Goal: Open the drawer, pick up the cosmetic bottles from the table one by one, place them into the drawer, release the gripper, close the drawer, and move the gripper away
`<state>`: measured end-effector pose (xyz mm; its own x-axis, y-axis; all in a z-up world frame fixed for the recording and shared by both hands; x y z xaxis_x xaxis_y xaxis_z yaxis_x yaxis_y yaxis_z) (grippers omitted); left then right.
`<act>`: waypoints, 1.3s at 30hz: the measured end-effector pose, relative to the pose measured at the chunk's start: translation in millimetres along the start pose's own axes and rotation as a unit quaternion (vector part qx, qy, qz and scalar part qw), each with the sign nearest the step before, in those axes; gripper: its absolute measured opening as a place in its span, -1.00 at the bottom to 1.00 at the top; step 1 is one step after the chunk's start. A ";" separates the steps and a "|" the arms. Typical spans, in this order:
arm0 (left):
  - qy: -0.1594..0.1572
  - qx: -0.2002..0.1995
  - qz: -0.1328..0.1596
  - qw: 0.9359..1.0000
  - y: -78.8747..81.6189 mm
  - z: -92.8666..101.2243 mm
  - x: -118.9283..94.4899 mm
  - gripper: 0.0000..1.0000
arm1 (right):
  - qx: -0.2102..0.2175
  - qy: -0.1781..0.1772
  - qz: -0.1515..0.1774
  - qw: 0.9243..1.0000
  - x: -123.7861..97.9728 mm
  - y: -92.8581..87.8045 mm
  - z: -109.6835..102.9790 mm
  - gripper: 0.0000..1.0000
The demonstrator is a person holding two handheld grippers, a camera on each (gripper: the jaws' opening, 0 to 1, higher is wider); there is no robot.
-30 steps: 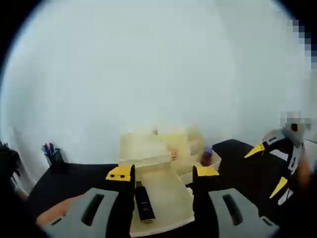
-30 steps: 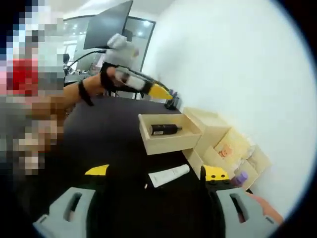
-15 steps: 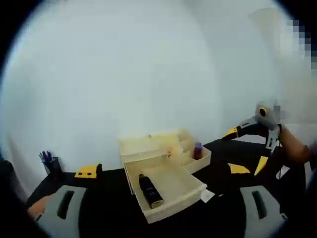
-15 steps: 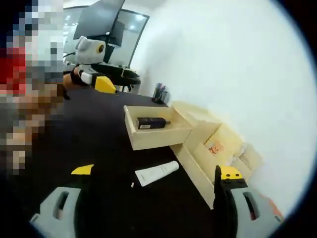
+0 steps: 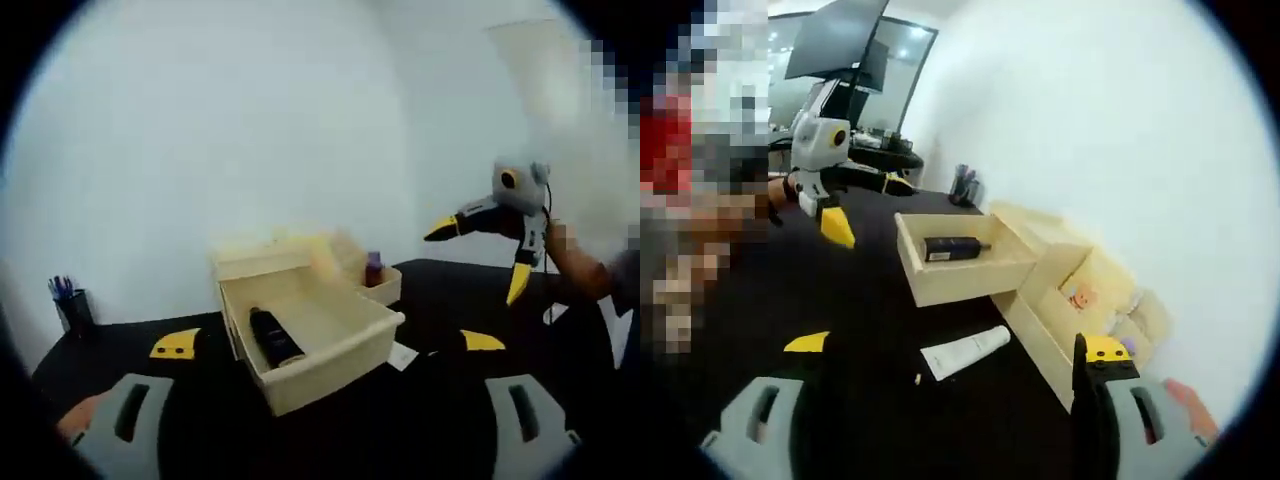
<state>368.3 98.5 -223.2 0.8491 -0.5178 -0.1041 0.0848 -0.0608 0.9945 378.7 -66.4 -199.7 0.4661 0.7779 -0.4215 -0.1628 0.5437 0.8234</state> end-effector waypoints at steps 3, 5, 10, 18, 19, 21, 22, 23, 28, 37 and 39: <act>-0.006 -0.006 0.001 1.000 -12.2 0.4 1.0 0.92 | -0.014 0.005 -0.015 1.000 6.0 7.0 6.3 0.85; -0.005 -0.012 0.000 1.000 -20.0 -2.2 0.6 0.92 | -0.030 0.004 -0.022 0.999 9.9 13.2 8.1 0.85; 0.001 -0.048 0.013 0.999 -29.7 -8.1 -3.6 0.92 | -0.073 -0.020 -0.029 0.997 15.4 27.9 19.0 0.85; 0.001 -0.053 0.006 0.999 -39.4 -14.5 -2.8 0.92 | -0.066 -0.023 -0.026 0.997 41.4 9.9 29.8 0.85; -0.003 -0.064 0.013 0.998 -37.4 -15.2 -2.1 0.92 | -0.066 -0.026 -0.027 0.997 44.2 6.6 30.4 0.85; 0.001 -0.058 0.011 0.998 -37.6 -16.6 -2.6 0.92 | -0.064 -0.030 -0.029 0.997 52.0 -2.3 30.6 0.85; 0.004 -0.051 0.008 0.999 -38.7 -15.8 -1.3 0.92 | -0.063 -0.031 -0.028 0.997 54.2 -5.4 30.7 0.85; 0.004 -0.049 0.006 0.999 -39.4 -15.3 -1.1 0.92 | -0.061 -0.033 -0.023 0.997 56.7 -7.0 31.1 0.85; 0.001 -0.051 0.005 0.999 -40.4 -14.0 1.1 0.92 | -0.050 -0.034 -0.004 0.998 70.5 -11.7 28.9 0.85; 0.002 -0.053 0.006 0.999 -39.3 -11.4 -3.8 0.88 | -0.029 -0.026 -0.007 0.999 83.1 -18.5 28.5 0.85; 0.000 -0.054 0.010 0.999 -37.4 -9.5 -5.2 0.87 | -0.029 -0.038 0.000 0.999 83.2 -16.0 30.8 0.85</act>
Point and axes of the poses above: the point that each gripper's makers call its tool centre point, and the gripper's own axes: x roughly forward along the fingers, z roughly to its right, y roughly out of its top, the point moved 1 cm from there along -x, roughly backward along the fingers, and after that the axes turned 3 degrees about -x, right-handed, at the moved point
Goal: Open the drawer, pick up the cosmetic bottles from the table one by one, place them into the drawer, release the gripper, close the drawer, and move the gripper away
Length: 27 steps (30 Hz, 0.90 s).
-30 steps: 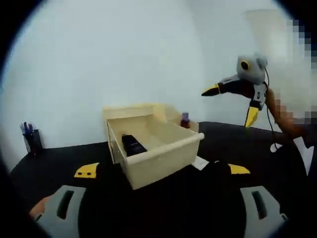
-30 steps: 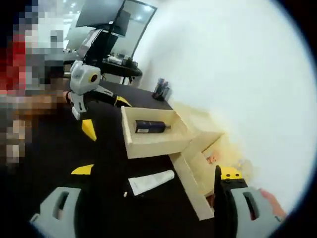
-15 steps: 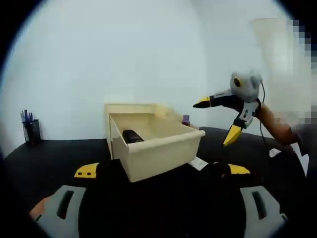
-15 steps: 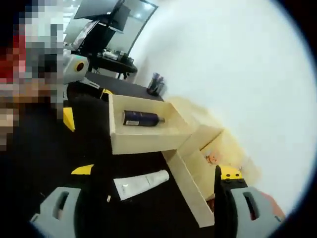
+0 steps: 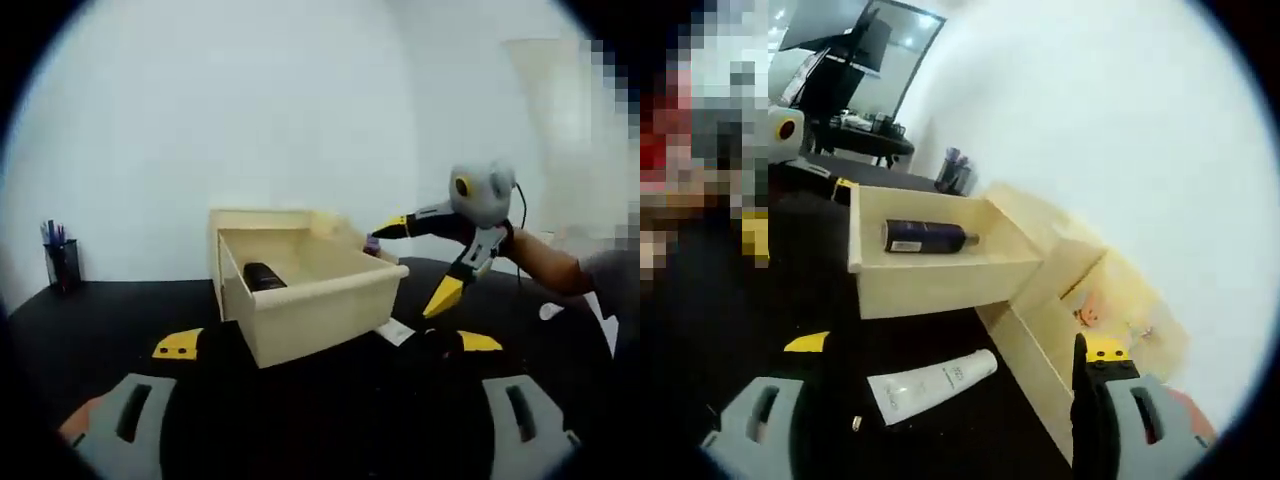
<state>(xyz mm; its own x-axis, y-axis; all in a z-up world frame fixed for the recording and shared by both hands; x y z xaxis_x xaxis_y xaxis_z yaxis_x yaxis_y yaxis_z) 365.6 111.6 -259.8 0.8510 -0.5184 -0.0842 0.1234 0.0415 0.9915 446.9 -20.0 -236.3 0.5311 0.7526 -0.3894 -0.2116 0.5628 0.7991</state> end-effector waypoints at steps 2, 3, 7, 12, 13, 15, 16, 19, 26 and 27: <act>0.000 -0.001 0.003 1.000 0.6 -0.1 -1.5 0.87 | 0.001 -0.004 0.001 1.000 4.0 -0.2 2.4 0.85; 0.002 -0.002 0.004 1.000 0.5 -0.9 -2.4 0.87 | 0.004 -0.003 0.000 1.000 6.3 -0.9 2.3 0.85; 0.007 -0.007 0.010 1.000 4.4 -7.0 -4.1 0.86 | 0.005 0.004 -0.007 1.000 11.5 -4.8 -2.5 0.85; 0.011 -0.007 0.008 1.000 3.5 -8.6 -5.1 0.84 | 0.006 0.012 -0.007 1.000 15.0 -4.6 -12.0 0.85; 0.010 -0.008 0.009 1.000 3.5 -8.1 -5.2 0.84 | 0.005 0.012 -0.006 1.000 16.7 -4.0 -12.9 0.85; 0.009 -0.006 0.007 1.000 2.7 -6.8 -5.1 0.84 | 0.005 0.014 -0.006 1.000 19.5 -3.4 -13.8 0.85; 0.009 -0.006 0.005 1.000 1.8 -6.4 -4.8 0.83 | 0.008 0.017 -0.004 1.000 21.6 -2.4 -14.1 0.85; 0.010 -0.004 -0.002 1.000 -1.9 -7.0 -4.1 0.82 | 0.014 0.021 0.001 1.000 25.1 -0.6 -14.8 0.85; 0.010 -0.004 0.001 1.000 0.3 -8.8 -6.0 0.81 | 0.030 0.032 0.011 0.999 29.6 2.4 -17.5 0.85; 0.010 -0.005 0.002 1.000 0.8 -9.0 -6.2 0.80 | 0.030 0.031 0.011 0.999 30.3 2.8 -17.0 0.85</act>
Point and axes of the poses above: the point that each gripper's makers call its tool centre point, and the gripper's own axes: x roughly forward along the fingers, z roughly to its right, y roughly out of its top, the point moved 1 cm from there along -x, roughly backward along the fingers, and after that the axes turned 3 degrees about -x, right-handed, at the moved point
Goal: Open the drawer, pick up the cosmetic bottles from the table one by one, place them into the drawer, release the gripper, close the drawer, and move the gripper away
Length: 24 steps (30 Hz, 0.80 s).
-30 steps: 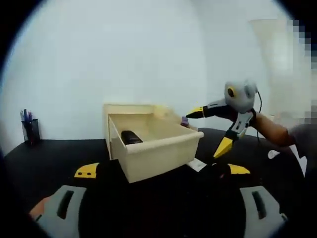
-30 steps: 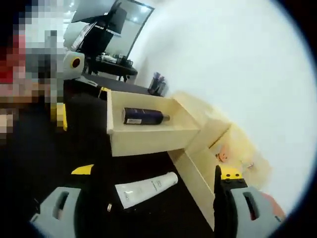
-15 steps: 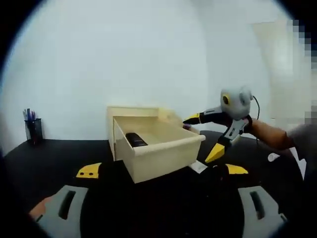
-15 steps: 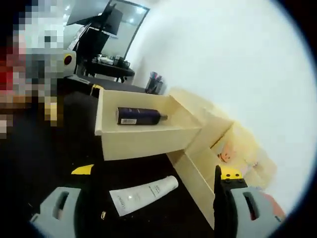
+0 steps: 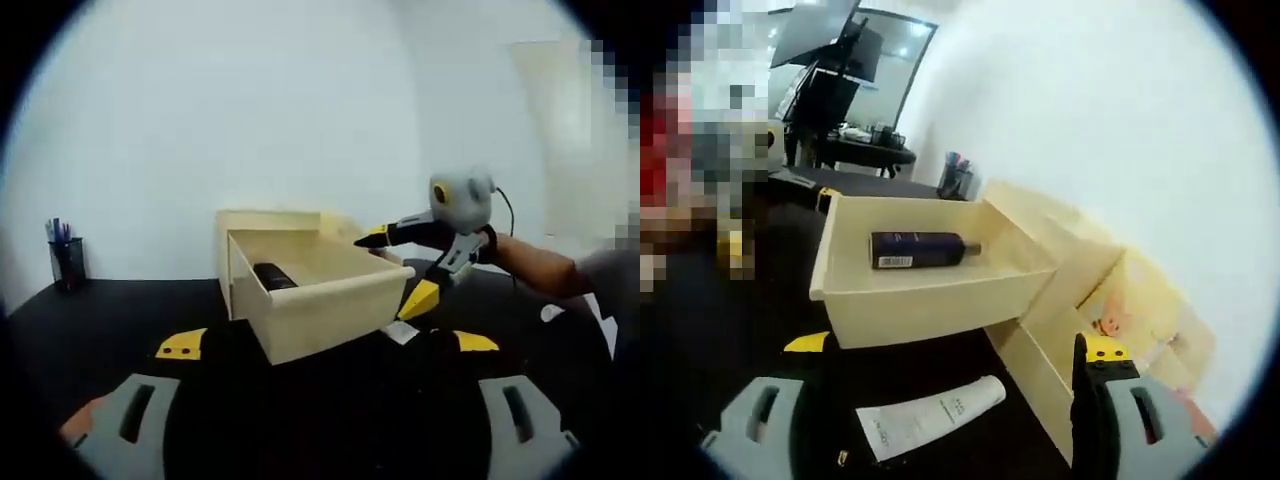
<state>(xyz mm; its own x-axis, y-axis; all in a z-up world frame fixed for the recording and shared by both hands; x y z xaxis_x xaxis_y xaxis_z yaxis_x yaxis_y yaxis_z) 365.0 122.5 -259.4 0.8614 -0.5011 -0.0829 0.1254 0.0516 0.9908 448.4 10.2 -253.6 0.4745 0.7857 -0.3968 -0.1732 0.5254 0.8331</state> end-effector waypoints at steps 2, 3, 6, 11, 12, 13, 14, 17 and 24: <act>-0.001 0.000 0.000 1.000 0.0 0.3 -0.2 0.79 | 0.001 0.004 -0.001 1.000 0.9 0.5 -2.0 0.85; -0.001 0.000 -0.001 1.000 -0.2 0.1 -0.1 0.79 | -0.003 0.004 0.001 1.000 0.6 1.5 -3.3 0.85; -0.003 0.000 -0.002 1.000 -0.4 0.1 1.0 0.78 | -0.018 0.000 0.011 1.000 -2.4 6.7 -3.9 0.85; -0.002 0.002 -0.002 1.000 0.0 0.7 1.0 0.78 | -0.027 -0.015 0.015 0.999 -1.2 10.3 10.1 0.85; -0.002 0.001 -0.001 1.000 0.6 -0.3 0.9 0.77 | -0.027 -0.015 0.016 0.999 -0.8 10.7 11.1 0.85; -0.002 0.000 0.000 1.000 0.9 -0.7 0.7 0.77 | -0.023 -0.014 0.017 1.000 0.3 11.1 12.1 0.85; -0.002 0.000 0.000 1.000 1.1 -1.1 0.5 0.76 | -0.019 -0.014 0.015 1.000 0.9 10.8 12.8 0.85; -0.002 -0.001 0.001 1.000 1.1 -1.2 0.4 0.76 | -0.020 -0.022 0.018 0.999 2.0 12.5 15.9 0.85; -0.013 0.000 0.001 1.000 1.8 4.0 1.0 0.73 | -0.010 -0.041 0.020 0.999 9.6 15.1 42.9 0.85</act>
Point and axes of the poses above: the point that each gripper's makers call its tool centre point, and the gripper's own axes: x roughly forward along the fingers, z roughly to its right, y roughly out of its top, the point moved 1 cm from there along -x, roughly backward along the fingers, and after that the axes turned 3 degrees about -x, right-handed, at the moved point
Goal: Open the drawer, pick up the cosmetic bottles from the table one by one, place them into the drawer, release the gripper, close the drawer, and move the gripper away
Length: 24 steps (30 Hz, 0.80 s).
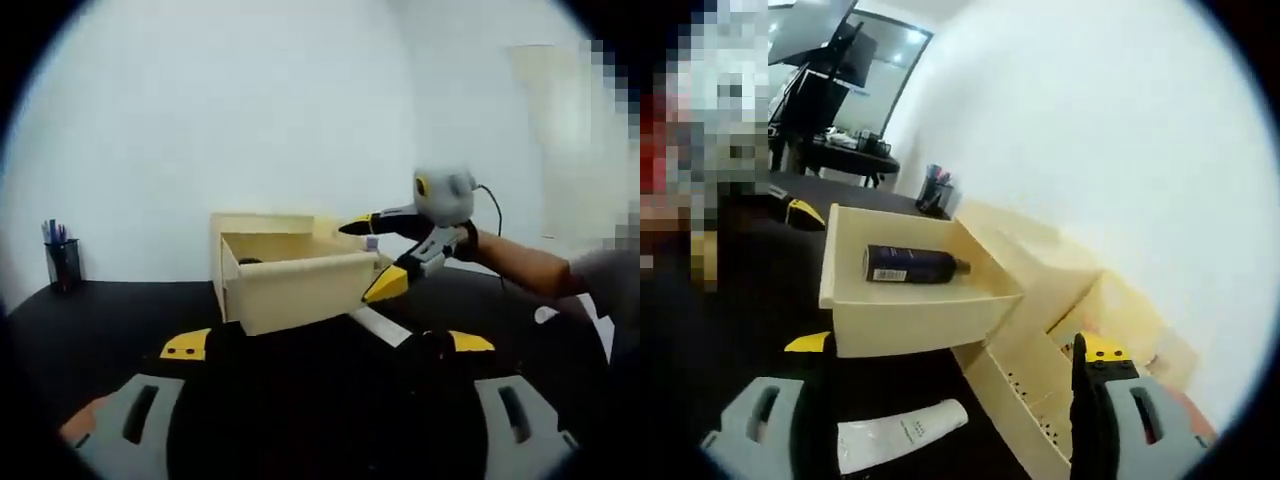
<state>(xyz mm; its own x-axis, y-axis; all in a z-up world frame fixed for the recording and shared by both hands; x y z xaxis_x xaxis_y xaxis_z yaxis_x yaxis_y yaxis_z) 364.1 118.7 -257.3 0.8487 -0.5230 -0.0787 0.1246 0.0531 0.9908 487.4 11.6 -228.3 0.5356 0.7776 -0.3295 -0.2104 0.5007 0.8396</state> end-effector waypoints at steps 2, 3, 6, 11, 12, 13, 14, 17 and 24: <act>-0.003 0.000 0.001 1.000 0.5 1.2 0.3 0.73 | 0.005 -0.005 0.000 1.000 2.7 -0.8 6.8 0.85; -0.007 0.001 0.003 1.000 1.1 4.2 0.0 0.73 | 0.009 -0.009 0.002 1.000 3.6 -1.0 10.7 0.84; -0.015 -0.002 0.014 1.000 5.4 9.0 -1.4 0.73 | 0.023 -0.020 0.009 0.999 6.2 -2.1 19.4 0.82; -0.013 -0.002 0.014 1.000 6.3 6.2 -1.4 0.72 | 0.045 -0.041 0.008 0.998 14.1 -7.0 36.6 0.77; -0.014 -0.001 0.014 1.000 6.0 6.9 -1.3 0.72 | 0.051 -0.047 0.011 0.998 15.6 -7.7 39.9 0.74; -0.015 0.000 0.014 1.000 5.1 8.8 -1.1 0.71 | 0.055 -0.049 0.014 0.997 17.2 -8.4 42.1 0.71; -0.015 -0.001 0.013 1.000 3.6 9.9 -0.7 0.71 | 0.058 -0.051 0.014 0.997 19.5 -10.0 44.8 0.70; -0.013 -0.002 0.010 1.000 1.0 8.9 -0.5 0.70 | 0.070 -0.062 0.019 0.995 25.1 -12.0 52.3 0.70; -0.018 0.000 0.011 1.000 1.1 12.1 -0.6 0.69 | 0.066 -0.081 0.014 0.994 27.0 -13.2 53.7 0.58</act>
<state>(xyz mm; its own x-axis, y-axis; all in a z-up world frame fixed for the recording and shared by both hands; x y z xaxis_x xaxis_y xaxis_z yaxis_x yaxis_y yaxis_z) 357.5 108.7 -254.8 0.8321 -0.5521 -0.0525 0.1058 0.0650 0.9923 548.5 5.5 -225.1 0.6579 0.7134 -0.2412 -0.1227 0.4176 0.9003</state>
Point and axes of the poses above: the point that each gripper's makers call its tool centre point, and the gripper's own axes: x roughly forward along the fingers, z roughly to its right, y roughly out of its top, the point moved 1 cm from there along -x, roughly backward along the fingers, and after that the axes turned 3 degrees about -x, right-handed, at the moved point
